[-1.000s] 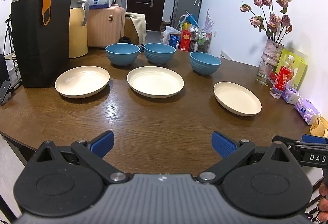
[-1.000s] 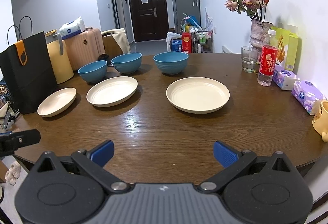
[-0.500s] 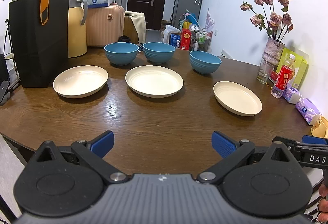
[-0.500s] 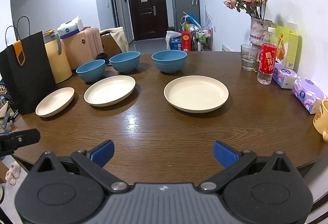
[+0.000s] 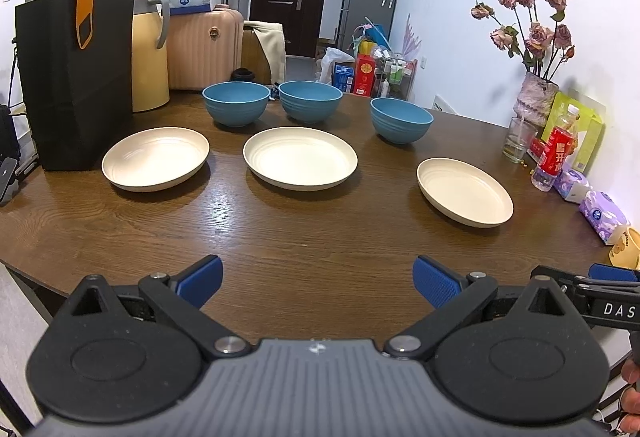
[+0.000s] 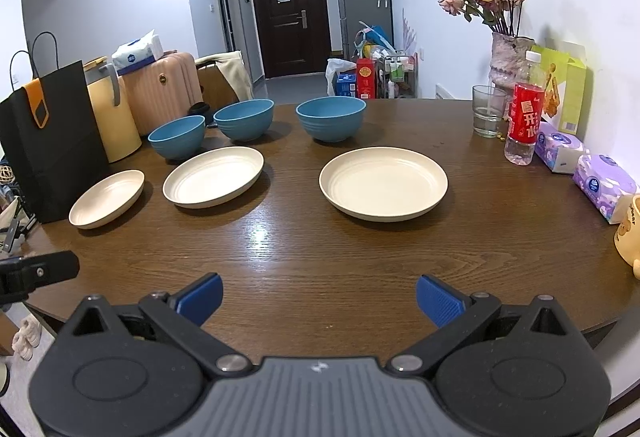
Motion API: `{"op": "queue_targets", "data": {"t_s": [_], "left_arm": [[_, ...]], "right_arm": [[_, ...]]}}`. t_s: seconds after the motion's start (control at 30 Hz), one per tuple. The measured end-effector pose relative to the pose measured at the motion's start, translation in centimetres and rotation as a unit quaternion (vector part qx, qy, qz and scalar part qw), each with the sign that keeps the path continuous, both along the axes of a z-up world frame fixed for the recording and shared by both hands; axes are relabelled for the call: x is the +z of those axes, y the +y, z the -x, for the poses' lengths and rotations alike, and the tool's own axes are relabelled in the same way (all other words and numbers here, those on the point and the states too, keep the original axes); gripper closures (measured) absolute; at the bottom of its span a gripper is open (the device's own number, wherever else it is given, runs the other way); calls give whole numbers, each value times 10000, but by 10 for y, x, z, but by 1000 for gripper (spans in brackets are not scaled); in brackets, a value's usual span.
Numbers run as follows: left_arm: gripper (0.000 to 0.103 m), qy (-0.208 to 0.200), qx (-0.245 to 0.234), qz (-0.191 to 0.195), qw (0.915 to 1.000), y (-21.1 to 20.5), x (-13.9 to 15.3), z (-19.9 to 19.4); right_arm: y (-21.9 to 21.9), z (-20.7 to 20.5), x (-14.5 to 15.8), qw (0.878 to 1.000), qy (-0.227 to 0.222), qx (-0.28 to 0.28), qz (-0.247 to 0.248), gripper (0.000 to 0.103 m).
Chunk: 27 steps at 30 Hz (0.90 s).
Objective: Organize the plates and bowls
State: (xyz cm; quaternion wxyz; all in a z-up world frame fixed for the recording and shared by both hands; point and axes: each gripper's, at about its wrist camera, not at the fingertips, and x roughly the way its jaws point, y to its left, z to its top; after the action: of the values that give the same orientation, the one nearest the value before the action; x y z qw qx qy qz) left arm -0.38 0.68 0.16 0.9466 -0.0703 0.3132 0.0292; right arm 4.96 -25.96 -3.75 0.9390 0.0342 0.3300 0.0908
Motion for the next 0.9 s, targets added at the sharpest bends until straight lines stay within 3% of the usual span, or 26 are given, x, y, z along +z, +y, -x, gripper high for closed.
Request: {"op": "queue_targets", "data": {"t_s": [0.53,0.9], "left_arm": [[0,-5,93,26,10000,-2,4,-14],[0,-67,158,138,9998,20,13,-49]], "right_arm": [[1,-16,2,9999,30,126,-25,0],[15,-45,10,9999,57,117,-21,0]]}}
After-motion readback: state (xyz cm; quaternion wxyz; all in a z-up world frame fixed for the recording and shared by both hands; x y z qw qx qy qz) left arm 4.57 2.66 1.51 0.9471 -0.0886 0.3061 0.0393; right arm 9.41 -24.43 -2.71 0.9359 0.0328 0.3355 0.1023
